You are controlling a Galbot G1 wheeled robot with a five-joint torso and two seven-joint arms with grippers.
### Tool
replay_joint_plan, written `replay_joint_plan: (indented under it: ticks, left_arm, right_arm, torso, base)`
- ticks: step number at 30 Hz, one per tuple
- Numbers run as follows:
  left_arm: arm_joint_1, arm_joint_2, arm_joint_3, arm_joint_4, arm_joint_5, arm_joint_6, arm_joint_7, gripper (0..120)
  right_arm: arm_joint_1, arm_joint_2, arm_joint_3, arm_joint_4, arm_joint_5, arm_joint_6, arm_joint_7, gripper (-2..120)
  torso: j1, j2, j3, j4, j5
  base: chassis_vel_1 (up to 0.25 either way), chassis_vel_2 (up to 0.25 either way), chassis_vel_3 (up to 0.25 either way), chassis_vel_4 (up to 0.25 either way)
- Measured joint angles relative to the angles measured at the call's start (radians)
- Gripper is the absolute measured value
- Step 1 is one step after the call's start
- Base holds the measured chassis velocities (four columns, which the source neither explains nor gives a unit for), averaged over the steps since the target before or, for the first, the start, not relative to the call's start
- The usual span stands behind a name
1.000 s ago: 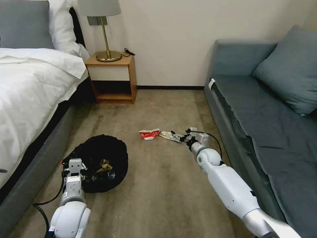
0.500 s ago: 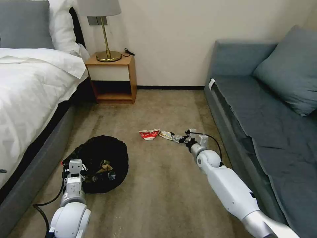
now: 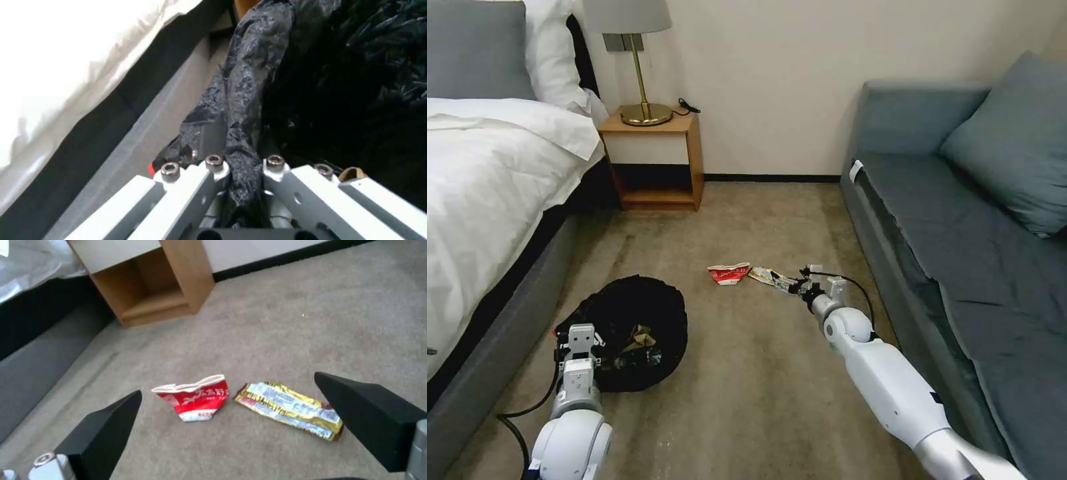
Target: Pick up the trash bin, then pick up the garbage on the floor and place it into the trash bin.
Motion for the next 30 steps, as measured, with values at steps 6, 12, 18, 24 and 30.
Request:
replay_joint_plan:
  ticks: [6, 12, 18, 24, 30]
  left_arm:
    - [-0.002, -0.005, 0.0, 0.009, 0.0, -0.001, 0.0, 0]
    - [-0.005, -0.01, 0.004, 0.02, 0.0, -0.004, 0.0, 0]
    - [-0.011, -0.011, 0.008, 0.024, 0.002, -0.004, 0.0, 0]
    - [-0.013, -0.011, 0.007, 0.027, 0.002, -0.004, 0.0, 0]
    - [-0.015, -0.01, 0.007, 0.03, 0.002, -0.005, 0.0, 0]
  right_arm:
    - [0.007, 0.003, 0.0, -0.019, -0.003, 0.007, -0.01, 100]
    - [0.01, 0.008, 0.001, -0.037, -0.005, 0.016, -0.022, 100]
    - [0.017, 0.013, 0.001, -0.057, -0.013, 0.024, -0.03, 100]
    - [0.024, 0.014, 0.001, -0.07, -0.017, 0.029, -0.035, 100]
    - [0.029, 0.015, 0.0, -0.079, -0.018, 0.032, -0.042, 100]
  torso:
    - [0.0, 0.0, 0.0, 0.0, 0.0]
    - [0.0, 0.0, 0.0, 0.0, -0.0001]
    - [0.0, 0.0, 0.0, 0.0, 0.0]
    - [0.0, 0.0, 0.0, 0.0001, -0.0001]
    - [0.0, 0.0, 0.0, 0.0, 0.0]
  base:
    - [-0.017, 0.013, 0.016, -0.011]
    - [-0.035, 0.044, 0.041, -0.043]
    - [-0.053, 0.053, 0.057, -0.067]
    - [-0.085, 0.079, 0.084, -0.069]
    - [-0.087, 0.083, 0.086, -0.084]
